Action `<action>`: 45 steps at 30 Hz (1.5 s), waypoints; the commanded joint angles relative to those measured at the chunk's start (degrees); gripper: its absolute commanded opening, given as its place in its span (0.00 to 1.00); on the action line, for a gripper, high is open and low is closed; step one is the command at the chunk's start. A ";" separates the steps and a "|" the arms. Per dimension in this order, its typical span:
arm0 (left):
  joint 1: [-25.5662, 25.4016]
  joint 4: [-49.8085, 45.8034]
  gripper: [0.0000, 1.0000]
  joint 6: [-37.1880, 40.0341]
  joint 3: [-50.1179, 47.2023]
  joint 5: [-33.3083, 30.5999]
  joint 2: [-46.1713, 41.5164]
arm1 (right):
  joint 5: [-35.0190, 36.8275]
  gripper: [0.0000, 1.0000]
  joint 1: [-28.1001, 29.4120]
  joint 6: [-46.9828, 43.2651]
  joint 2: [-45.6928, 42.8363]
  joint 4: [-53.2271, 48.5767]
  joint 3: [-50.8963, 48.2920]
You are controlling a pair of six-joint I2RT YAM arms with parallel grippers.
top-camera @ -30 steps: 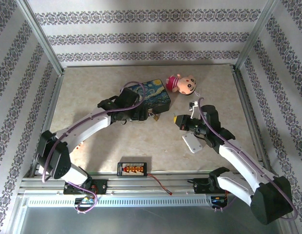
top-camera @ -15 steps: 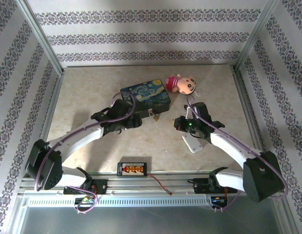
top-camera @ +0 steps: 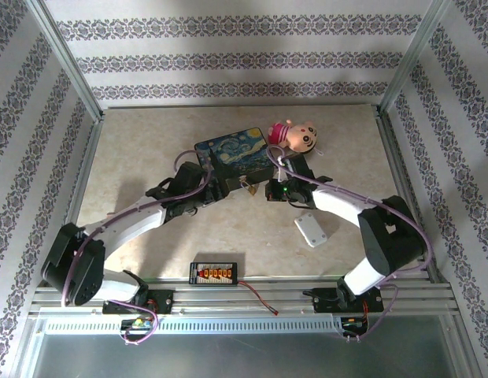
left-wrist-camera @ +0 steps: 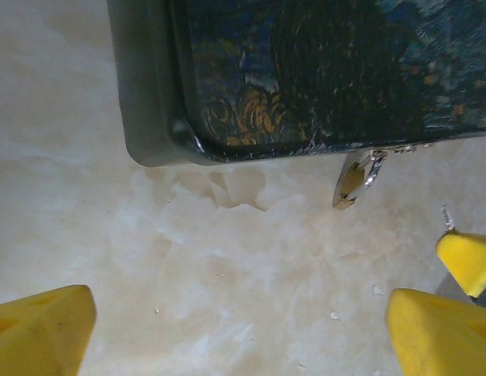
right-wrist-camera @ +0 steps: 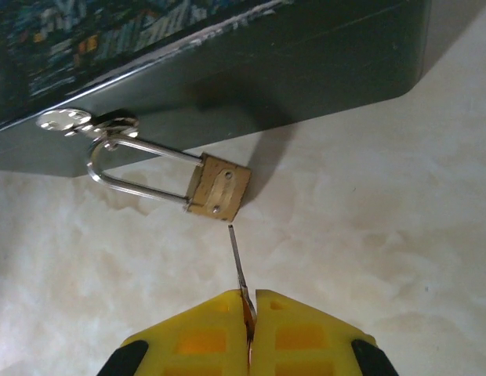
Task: Unlock a padlock with a key
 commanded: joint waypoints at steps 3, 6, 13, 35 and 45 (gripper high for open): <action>-5.66 8.94 0.86 -4.19 2.03 -4.96 7.44 | 1.60 0.00 -2.27 0.53 0.03 3.14 -0.32; -8.38 14.93 0.75 -6.15 3.29 -5.92 12.89 | 1.19 0.00 -3.75 0.57 -1.46 2.93 -2.13; -12.73 6.20 0.89 -7.36 14.20 -16.54 21.77 | -0.51 0.00 -6.98 0.36 -6.48 2.77 -6.65; -12.02 -17.82 0.90 -9.35 21.60 -31.64 25.19 | -2.42 0.00 -7.43 1.23 -9.19 4.79 -9.72; -9.58 -14.03 0.88 -2.94 17.81 -32.27 19.16 | -2.53 0.00 -6.99 1.61 -9.52 5.17 -9.46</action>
